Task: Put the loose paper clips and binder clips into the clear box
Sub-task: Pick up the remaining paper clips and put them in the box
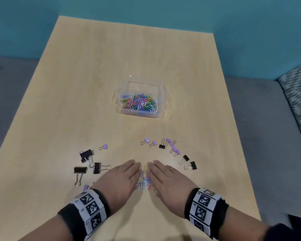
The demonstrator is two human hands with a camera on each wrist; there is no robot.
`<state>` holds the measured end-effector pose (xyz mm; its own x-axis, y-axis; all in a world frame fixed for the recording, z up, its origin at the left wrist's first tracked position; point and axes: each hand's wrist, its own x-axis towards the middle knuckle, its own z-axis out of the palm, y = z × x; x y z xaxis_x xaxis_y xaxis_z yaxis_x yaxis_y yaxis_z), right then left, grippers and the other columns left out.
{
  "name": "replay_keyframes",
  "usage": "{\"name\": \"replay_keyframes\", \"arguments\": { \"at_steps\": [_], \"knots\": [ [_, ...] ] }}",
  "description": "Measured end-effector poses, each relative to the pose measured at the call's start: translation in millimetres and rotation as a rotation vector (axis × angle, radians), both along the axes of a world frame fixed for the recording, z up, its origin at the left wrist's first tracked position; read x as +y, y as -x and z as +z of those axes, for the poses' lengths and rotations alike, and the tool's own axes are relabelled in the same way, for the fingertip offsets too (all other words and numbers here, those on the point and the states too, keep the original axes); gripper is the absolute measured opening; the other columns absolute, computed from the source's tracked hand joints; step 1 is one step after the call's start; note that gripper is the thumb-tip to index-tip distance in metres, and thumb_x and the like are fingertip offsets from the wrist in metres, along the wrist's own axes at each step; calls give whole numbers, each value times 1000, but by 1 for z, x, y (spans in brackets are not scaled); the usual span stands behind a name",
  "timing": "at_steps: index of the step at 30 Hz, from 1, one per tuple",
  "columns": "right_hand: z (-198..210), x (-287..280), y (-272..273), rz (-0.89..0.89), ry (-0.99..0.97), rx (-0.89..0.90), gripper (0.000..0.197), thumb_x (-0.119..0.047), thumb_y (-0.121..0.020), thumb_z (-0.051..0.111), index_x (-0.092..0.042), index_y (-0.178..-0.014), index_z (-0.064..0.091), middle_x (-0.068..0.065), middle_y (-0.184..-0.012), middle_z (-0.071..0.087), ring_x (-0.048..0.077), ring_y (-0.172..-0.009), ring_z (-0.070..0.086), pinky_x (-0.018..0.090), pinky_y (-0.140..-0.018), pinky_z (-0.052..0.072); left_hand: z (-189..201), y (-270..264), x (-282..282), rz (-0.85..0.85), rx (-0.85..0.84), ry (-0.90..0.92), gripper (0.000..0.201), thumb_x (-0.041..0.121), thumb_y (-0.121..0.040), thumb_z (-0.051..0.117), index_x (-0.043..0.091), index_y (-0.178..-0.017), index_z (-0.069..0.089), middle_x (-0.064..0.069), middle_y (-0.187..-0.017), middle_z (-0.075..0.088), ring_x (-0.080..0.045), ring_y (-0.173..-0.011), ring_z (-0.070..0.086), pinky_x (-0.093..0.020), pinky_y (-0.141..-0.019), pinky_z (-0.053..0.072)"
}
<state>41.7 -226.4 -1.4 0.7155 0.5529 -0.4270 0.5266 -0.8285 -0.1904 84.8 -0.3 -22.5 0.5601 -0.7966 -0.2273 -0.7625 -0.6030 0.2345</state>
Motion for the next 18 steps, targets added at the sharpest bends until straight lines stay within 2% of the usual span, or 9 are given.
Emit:
{"name": "replay_keyframes", "arguments": {
  "at_steps": [2,3,5,7,8,11,14,18],
  "knots": [
    [2,0,7,40,-27,11,61,-29,-86,52,-4,-140,39,15,-147,39,35,-135,36,44,-102,42,7,8,4,30,-28,38,42,27,-87,41,5,-118,60,-12,-120,61,-32,-108,57,-38,-85,53],
    [3,-2,11,18,-67,13,57,-28,-87,46,-5,-139,39,13,-145,40,35,-134,37,43,-102,43,11,13,7,99,-38,63,41,26,-84,44,8,-117,60,-10,-115,61,-29,-98,58,-36,-81,53],
    [9,-4,21,-146,-145,27,52,-26,-88,41,-11,-138,35,6,-141,39,32,-126,41,41,-98,45,18,26,10,292,-16,99,46,30,-75,59,13,-118,57,-3,-107,58,-23,-85,53,-32,-75,52],
    [15,-1,31,-356,-149,36,59,-29,-87,48,-18,-141,27,0,-138,35,28,-115,41,36,-93,45,21,39,7,431,67,127,65,34,-62,75,18,-122,52,1,-106,54,-20,-82,50,-30,-73,51],
    [17,3,34,-421,-122,37,67,-34,-86,52,-20,-144,21,-1,-137,32,27,-113,39,36,-93,44,20,45,4,469,106,123,73,34,-59,77,19,-124,49,2,-107,52,-20,-83,48,-31,-73,51],
    [13,22,34,-490,-101,32,82,-40,-83,61,-24,-147,12,0,-135,30,26,-109,34,36,-92,43,14,49,-10,534,158,98,80,33,-64,75,20,-134,40,0,-116,45,-22,-89,42,-33,-78,48],
    [4,39,26,-542,-151,4,72,-32,-85,61,-22,-145,23,3,-131,36,26,-107,35,36,-90,44,9,43,-23,605,174,150,73,25,-69,74,18,-134,42,-2,-116,44,-22,-92,39,-35,-81,47],
    [0,46,13,-524,-156,-9,56,-6,-80,56,-16,-133,41,9,-123,42,28,-101,38,35,-81,45,10,34,-33,604,142,173,54,16,-72,74,19,-123,55,-4,-110,50,-24,-89,44,-36,-75,50]
  ]
}}
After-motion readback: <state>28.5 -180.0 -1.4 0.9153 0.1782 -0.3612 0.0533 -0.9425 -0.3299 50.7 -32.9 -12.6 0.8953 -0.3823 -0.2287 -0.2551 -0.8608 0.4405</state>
